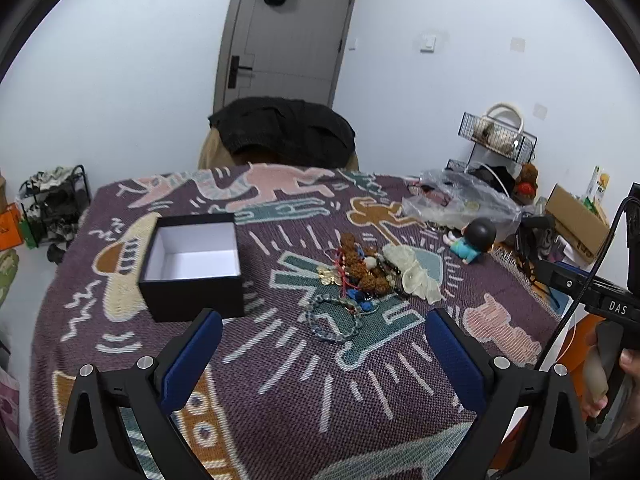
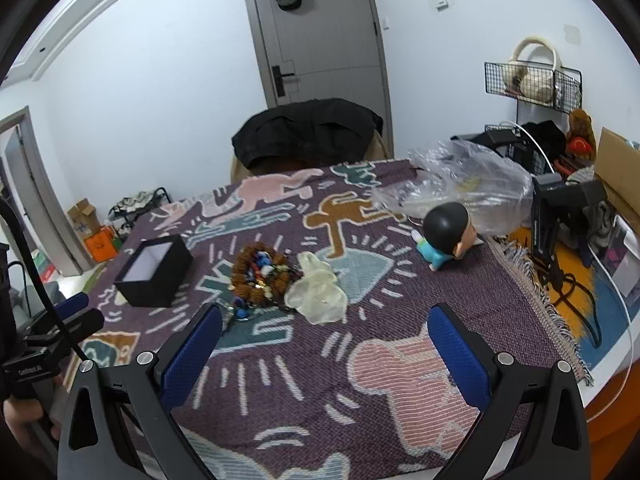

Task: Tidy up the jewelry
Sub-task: 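Lower the left gripper onto the dark beaded bracelet and close, then carry the dark bracelet with the left gripper into the black box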

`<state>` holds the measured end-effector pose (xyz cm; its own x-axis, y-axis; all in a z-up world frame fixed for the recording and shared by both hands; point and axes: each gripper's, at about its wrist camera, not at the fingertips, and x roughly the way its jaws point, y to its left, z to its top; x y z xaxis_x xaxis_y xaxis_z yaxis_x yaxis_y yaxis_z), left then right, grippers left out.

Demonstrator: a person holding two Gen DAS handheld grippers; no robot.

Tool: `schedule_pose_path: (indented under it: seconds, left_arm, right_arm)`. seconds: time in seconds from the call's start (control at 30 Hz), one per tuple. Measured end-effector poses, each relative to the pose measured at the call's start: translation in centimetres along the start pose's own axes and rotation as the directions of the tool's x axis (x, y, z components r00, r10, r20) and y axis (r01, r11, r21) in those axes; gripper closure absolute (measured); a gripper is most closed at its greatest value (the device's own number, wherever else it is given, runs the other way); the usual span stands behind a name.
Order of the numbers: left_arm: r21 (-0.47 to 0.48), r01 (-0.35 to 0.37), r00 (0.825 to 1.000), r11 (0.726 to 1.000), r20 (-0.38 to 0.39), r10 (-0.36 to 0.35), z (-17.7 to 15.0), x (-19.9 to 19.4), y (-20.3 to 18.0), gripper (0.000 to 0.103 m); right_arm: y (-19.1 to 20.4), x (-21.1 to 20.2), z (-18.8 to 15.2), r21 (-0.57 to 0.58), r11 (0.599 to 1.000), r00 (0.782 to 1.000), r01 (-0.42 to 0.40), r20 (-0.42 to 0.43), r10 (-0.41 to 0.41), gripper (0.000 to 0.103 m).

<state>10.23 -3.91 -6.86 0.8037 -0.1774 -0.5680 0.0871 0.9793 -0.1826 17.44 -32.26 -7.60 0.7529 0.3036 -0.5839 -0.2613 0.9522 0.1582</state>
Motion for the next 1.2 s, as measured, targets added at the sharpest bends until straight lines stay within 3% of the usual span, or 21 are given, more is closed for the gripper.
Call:
schedule_pose_path:
  seconds: [0.17, 0.43, 0.57, 0.77, 0.83, 0.9, 0.93, 1.0, 1.1, 1.2]
  left_arm:
    - [0.017, 0.015, 0.998, 1.0, -0.059, -0.014, -0.2, 2.8, -0.5, 0.006]
    - [-0.009, -0.016, 0.99, 1.0, -0.141, 0.015, -0.5, 7.3, 0.4, 0.032]
    - [0.001, -0.03, 0.984, 1.0, -0.173, 0.03, -0.7, 9.1, 0.6, 0.038]
    - [0.023, -0.067, 0.97, 0.998, -0.232, 0.07, -1.1, 11.9, 0.8, 0.048]
    - [0.016, -0.075, 0.963, 0.997, -0.259, 0.076, -1.4, 12.8, 1.1, 0.057]
    - [0.025, -0.084, 0.964, 0.996, -0.25, 0.087, -1.4, 12.9, 1.1, 0.061]
    - [0.028, -0.086, 0.965, 0.996, -0.248, 0.091, -1.3, 12.9, 1.1, 0.075]
    - [0.033, -0.073, 0.963, 0.997, -0.259, 0.079, -1.2, 13.0, 1.1, 0.09]
    - [0.037, -0.062, 0.969, 0.997, -0.238, 0.069, -1.0, 12.6, 1.0, 0.093]
    - [0.031, -0.056, 0.976, 0.998, -0.209, 0.061, -0.6, 11.6, 1.1, 0.093]
  right_arm:
    - [-1.2, 1.3, -0.6, 0.021, 1.0, 1.0, 0.016, -0.026, -0.016, 0.001]
    - [-2.4, 3.6, -1.4, 0.044, 0.999, 0.998, 0.029, -0.064, -0.026, 0.004]
    - [-2.7, 4.9, -1.7, 0.048, 0.998, 0.995, 0.032, -0.096, -0.027, 0.015]
    - [-3.0, 8.1, -2.1, 0.079, 0.997, 0.989, 0.007, -0.149, 0.005, 0.02]
    - [-3.0, 9.3, -2.1, 0.105, 0.994, 0.985, -0.019, -0.17, 0.037, 0.02]
    - [-3.0, 10.4, -2.1, 0.126, 0.991, 0.981, -0.039, -0.183, 0.062, 0.02]
    - [-2.9, 10.8, -2.0, 0.135, 0.99, 0.98, -0.047, -0.187, 0.072, 0.02]
    - [-2.7, 11.7, -1.7, 0.163, 0.984, 0.976, -0.078, -0.189, 0.108, 0.02]
    - [-1.8, 12.7, -1.3, 0.172, 0.98, 0.974, -0.103, -0.18, 0.134, 0.02]
    - [-0.9, 14.0, -1.0, 0.164, 0.979, 0.968, -0.118, -0.202, 0.15, 0.032]
